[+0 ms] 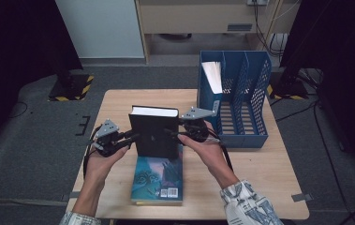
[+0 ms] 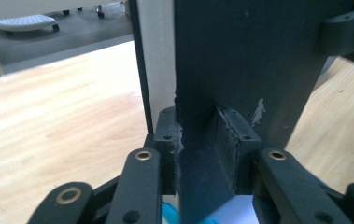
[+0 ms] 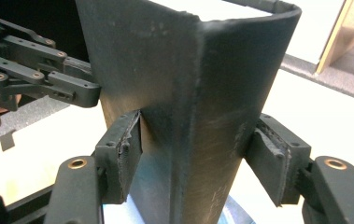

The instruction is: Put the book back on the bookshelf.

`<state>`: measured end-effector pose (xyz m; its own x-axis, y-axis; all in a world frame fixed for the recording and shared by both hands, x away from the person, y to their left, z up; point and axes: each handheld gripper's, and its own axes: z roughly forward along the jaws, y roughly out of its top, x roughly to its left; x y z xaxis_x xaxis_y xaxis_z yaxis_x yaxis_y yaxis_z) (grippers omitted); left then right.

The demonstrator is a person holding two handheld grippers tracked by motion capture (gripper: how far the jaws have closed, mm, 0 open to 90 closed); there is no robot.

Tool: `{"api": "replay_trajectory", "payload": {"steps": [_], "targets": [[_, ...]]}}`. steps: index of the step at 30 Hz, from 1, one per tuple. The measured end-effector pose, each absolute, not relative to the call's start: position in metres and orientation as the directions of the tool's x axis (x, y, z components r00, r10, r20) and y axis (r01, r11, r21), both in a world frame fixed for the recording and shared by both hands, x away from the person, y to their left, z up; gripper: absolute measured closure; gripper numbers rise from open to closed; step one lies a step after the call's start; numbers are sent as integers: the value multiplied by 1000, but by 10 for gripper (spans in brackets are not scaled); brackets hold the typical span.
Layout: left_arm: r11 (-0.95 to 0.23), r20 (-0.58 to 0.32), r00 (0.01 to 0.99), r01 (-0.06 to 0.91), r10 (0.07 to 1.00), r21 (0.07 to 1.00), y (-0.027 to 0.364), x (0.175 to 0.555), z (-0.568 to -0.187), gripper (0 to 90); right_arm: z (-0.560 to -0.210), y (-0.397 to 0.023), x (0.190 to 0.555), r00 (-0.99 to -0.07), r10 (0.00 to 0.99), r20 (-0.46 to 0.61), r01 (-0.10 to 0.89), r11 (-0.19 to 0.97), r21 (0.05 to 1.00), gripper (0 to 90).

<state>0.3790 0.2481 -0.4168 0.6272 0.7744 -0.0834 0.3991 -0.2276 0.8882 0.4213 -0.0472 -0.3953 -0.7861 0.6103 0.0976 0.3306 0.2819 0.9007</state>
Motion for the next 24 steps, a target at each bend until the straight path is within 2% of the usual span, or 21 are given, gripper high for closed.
{"api": "replay_trajectory", "payload": {"steps": [5,9,24], "targets": [[-223,-74,625,384,777,896,243,369,-419,645,-394,-48,411,-808,587,50,287,318,904,369],[-234,-61,623,382,780,894,241,369,-419,614,-398,-49,407,-818,573,43,265,310,913,327],[-214,-83,600,406,795,888,245,360,-433,577,-393,-36,418,-843,538,21,233,329,915,199]]}}
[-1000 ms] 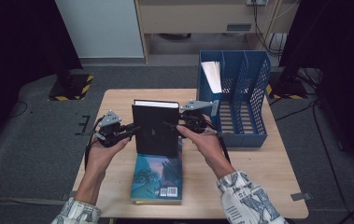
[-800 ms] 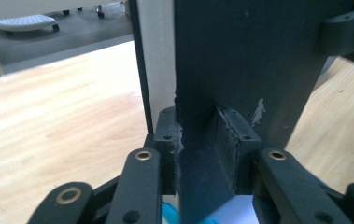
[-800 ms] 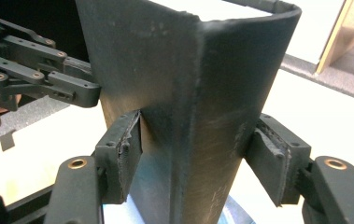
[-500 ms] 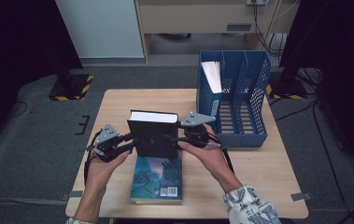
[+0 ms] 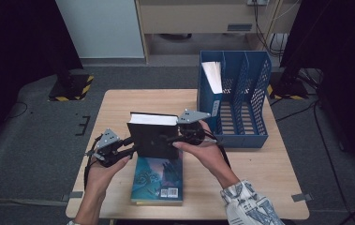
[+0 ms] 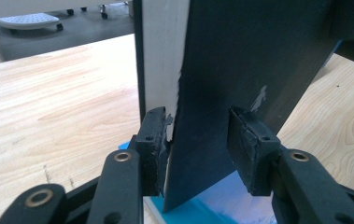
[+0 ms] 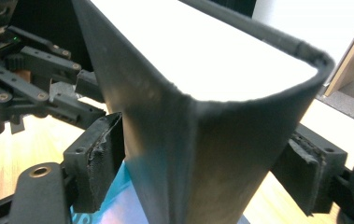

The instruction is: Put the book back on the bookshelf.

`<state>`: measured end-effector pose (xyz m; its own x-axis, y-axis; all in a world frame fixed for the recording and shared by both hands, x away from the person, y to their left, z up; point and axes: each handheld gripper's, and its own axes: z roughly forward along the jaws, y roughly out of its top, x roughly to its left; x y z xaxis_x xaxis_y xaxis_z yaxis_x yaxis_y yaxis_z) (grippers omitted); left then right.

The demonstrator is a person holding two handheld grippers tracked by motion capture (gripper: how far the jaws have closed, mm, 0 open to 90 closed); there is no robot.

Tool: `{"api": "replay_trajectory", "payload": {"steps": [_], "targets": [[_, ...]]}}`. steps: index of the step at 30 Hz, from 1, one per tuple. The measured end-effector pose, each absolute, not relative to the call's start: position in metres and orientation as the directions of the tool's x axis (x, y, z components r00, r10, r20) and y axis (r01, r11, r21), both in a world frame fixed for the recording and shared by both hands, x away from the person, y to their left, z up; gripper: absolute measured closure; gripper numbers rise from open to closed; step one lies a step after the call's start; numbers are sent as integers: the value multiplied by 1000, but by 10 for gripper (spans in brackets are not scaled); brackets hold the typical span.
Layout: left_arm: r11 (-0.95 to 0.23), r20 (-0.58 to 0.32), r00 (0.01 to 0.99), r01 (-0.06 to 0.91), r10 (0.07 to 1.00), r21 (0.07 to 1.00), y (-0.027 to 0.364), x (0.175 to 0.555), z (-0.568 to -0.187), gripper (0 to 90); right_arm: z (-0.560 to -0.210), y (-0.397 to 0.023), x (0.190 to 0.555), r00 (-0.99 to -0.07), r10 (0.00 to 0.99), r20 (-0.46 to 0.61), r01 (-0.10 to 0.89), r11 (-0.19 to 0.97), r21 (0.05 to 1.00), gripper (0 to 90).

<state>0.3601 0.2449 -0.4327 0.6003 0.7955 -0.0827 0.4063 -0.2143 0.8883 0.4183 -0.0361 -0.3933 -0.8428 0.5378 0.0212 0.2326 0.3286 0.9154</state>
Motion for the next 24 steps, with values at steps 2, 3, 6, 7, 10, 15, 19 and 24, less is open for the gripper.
{"api": "replay_trajectory", "payload": {"steps": [2,3,6,7,10,15,19,24], "targets": [[-211,-81,586,413,806,886,245,360,-436,578,-393,-33,422,-849,528,30,238,330,914,180],[-206,-85,580,417,810,885,245,359,-437,583,-393,-32,423,-850,525,34,242,333,912,176],[-209,-89,584,424,807,881,242,358,-441,602,-394,-27,425,-856,516,41,247,337,909,196],[-212,-89,584,426,807,879,241,359,-443,608,-395,-26,425,-858,512,43,248,340,907,207],[-217,-83,576,433,813,875,240,360,-445,621,-395,-23,425,-864,501,54,253,338,907,255],[-177,-111,554,440,825,880,243,363,-449,627,-394,-22,422,-863,504,42,244,342,908,299],[-170,-107,540,437,835,883,243,365,-450,634,-394,-23,416,-863,504,38,239,340,909,347],[-153,-112,522,438,846,886,242,370,-451,632,-394,-21,407,-859,510,32,235,339,911,343]]}}
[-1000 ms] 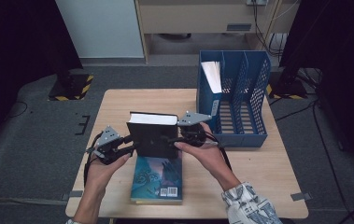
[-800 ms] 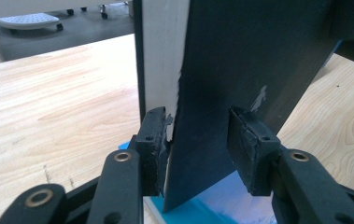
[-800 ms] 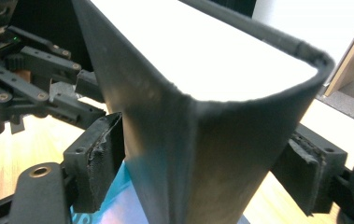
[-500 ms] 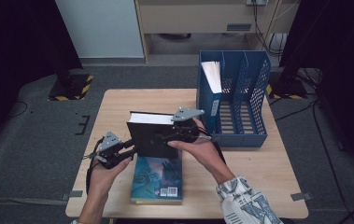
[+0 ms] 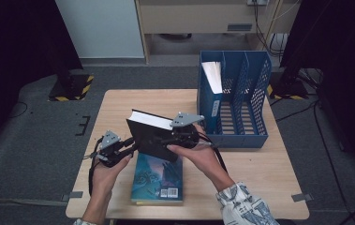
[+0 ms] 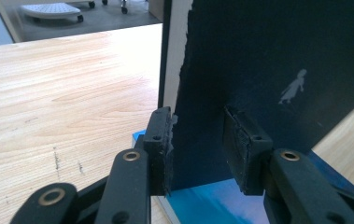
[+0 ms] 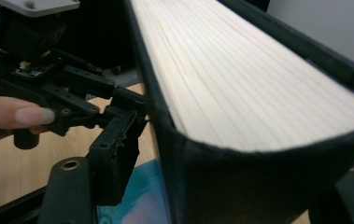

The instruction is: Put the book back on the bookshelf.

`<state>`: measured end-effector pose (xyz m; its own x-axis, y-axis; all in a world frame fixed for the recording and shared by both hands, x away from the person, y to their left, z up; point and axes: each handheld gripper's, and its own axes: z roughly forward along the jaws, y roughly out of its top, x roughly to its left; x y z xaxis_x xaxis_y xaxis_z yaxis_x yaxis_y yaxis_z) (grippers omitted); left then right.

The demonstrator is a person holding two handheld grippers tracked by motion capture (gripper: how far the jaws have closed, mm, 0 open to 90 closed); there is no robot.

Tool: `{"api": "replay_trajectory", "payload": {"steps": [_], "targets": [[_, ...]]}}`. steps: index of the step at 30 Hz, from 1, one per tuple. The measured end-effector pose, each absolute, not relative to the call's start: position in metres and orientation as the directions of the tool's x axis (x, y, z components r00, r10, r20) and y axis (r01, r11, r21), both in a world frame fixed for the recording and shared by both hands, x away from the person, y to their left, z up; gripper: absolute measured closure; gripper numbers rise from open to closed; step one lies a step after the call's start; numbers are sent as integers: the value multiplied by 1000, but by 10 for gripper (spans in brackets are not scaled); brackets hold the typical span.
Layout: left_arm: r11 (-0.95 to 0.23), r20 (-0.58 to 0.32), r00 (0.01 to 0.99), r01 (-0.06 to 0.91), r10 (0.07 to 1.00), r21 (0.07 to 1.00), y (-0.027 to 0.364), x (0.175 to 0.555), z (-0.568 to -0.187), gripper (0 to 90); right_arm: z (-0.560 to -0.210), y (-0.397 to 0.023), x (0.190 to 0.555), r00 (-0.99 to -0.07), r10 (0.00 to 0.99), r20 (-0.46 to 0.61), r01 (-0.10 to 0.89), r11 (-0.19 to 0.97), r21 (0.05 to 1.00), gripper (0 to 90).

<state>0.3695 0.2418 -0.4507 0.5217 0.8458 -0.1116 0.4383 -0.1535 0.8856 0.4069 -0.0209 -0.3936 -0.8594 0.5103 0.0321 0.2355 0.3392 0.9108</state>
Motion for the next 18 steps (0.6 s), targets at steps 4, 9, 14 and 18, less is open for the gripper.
{"api": "replay_trajectory", "payload": {"steps": [4,9,14,18], "targets": [[-150,-115,518,442,848,884,243,372,-453,603,-394,-21,405,-851,524,24,231,334,914,349],[-150,-111,500,452,859,880,247,369,-455,533,-392,-18,407,-849,527,29,231,322,918,333],[-165,-99,471,488,877,857,253,362,-466,401,-388,-16,410,-847,531,26,226,316,921,313],[-206,-79,461,535,884,819,257,355,-482,327,-387,-15,411,-850,526,37,228,303,925,306]]}}
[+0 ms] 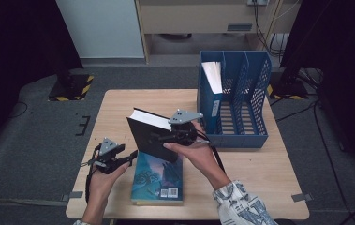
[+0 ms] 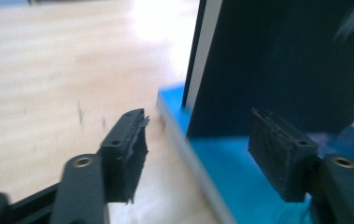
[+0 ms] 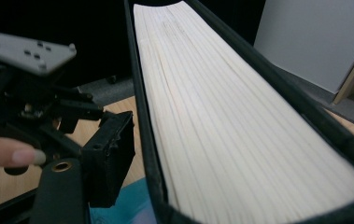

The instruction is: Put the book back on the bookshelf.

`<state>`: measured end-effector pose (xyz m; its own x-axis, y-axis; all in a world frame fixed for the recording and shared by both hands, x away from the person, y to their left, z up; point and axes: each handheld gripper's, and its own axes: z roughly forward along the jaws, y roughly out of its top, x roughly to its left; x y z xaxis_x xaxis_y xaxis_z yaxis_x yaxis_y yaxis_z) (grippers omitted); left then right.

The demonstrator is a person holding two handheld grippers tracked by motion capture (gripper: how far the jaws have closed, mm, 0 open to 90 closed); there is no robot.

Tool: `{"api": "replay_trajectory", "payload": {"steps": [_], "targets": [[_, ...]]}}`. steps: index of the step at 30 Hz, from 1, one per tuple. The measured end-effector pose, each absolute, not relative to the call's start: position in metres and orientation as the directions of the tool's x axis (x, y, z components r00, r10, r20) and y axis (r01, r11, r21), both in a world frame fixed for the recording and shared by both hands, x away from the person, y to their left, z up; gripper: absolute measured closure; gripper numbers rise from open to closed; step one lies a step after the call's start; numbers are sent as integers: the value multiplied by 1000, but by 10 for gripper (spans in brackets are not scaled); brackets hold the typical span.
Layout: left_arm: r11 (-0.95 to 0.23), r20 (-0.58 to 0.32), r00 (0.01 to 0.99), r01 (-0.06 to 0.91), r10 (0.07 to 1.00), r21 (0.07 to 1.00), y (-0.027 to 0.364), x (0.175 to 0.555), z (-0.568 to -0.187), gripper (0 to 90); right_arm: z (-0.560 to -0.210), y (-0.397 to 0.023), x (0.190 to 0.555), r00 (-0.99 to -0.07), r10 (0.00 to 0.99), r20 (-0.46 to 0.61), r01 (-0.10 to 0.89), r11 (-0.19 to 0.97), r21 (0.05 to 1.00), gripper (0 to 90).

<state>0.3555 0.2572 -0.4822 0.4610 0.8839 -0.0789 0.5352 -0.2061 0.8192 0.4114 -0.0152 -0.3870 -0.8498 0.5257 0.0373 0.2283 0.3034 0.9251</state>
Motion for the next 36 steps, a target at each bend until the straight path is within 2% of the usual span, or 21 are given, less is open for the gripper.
{"api": "replay_trajectory", "payload": {"steps": [5,8,12,25,36], "targets": [[-216,-101,450,599,887,771,268,343,-502,246,-388,-13,415,-848,527,61,241,279,930,314],[-203,-105,427,614,898,763,277,340,-504,142,-388,-12,416,-847,528,69,245,272,930,316],[-207,-91,407,629,909,749,281,343,-508,56,-388,-11,417,-847,526,72,247,272,930,316],[-211,-84,403,632,911,746,283,345,-509,56,-395,-9,418,-852,515,90,257,264,930,316],[-202,-89,400,628,912,752,284,345,-509,57,-395,-11,420,-862,494,116,270,253,929,375]]}}
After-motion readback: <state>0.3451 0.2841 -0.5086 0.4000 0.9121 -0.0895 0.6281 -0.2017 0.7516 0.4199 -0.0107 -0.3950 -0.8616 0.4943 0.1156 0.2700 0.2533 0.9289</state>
